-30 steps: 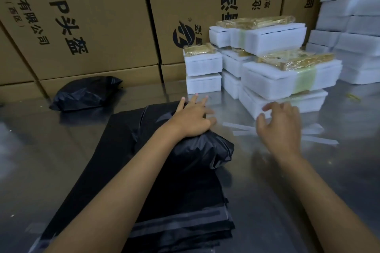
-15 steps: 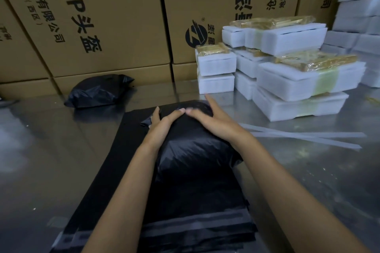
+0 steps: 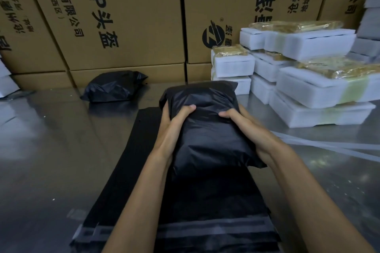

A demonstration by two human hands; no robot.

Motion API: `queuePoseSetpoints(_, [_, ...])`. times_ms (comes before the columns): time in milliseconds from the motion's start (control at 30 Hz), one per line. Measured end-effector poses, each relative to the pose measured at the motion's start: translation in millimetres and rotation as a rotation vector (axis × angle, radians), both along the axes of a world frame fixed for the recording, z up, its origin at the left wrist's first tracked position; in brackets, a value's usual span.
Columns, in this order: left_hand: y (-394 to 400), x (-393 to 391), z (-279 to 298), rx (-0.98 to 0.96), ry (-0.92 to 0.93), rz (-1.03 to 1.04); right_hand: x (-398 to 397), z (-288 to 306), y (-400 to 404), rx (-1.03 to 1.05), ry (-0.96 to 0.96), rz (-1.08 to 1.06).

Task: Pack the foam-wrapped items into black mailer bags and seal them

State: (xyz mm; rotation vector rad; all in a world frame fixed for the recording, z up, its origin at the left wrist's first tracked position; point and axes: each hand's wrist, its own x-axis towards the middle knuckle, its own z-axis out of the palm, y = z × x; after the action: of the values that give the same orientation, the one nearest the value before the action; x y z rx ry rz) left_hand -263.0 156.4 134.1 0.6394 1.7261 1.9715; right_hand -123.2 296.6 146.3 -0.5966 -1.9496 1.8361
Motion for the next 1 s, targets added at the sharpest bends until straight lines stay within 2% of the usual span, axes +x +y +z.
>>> queuePoseSetpoints(67, [-7.4, -6.2, 2.7, 0.052, 0.006, 0.005, 3.4, 3.0, -2.7, 0.026, 0.042, 0.075])
queuePoseSetpoints(167, [-16.8, -20.8, -2.9, 0.097, -0.112, 0.083, 4.6, 0.8, -5.5, 0.018, -0.018, 0.151])
queuePoseSetpoints(267, [-22.4, -28.5, -10.5, 0.136, -0.206, 0.160, 6.3, -6.1, -10.9, -0.106, -0.095, 0.181])
queuePoseSetpoints(400, [-24.6, -31.7, -14.2, 0.166, -0.234, 0.218, 0.4, -16.3, -20.7, -0.218, -0.069, 0.133])
queuePoseSetpoints(567, [-26.0, -27.6, -17.8, 0.217, -0.309, 0.042, -9.3, -25.6, -26.1, -0.330, 0.073, 0.039])
queuePoseSetpoints(700, [-30.0, -22.8, -10.5, 0.276, -0.325, -0.037, -15.1, -29.4, -31.1, -0.475, 0.172, -0.031])
queuePoseSetpoints(800, [-33.2, -19.2, -9.1, 0.346, -0.426, -0.050, -19.8, -30.6, -40.0, -0.564, 0.260, -0.060])
queuePoseSetpoints(867, [-32.2, -17.6, -11.7, 0.495, -0.573, -0.012, -24.4, -31.3, -46.5, -0.647, 0.338, -0.071])
queuePoseSetpoints(900, [-31.4, -15.2, -11.8, 0.596, -0.607, -0.064, -27.0, -31.4, -49.2, -0.686, 0.381, -0.067])
queuePoseSetpoints(1000, [-24.0, -3.7, -8.3, 0.737, -0.580, -0.211, -32.3, -30.4, -54.5, -0.766, 0.481, -0.048])
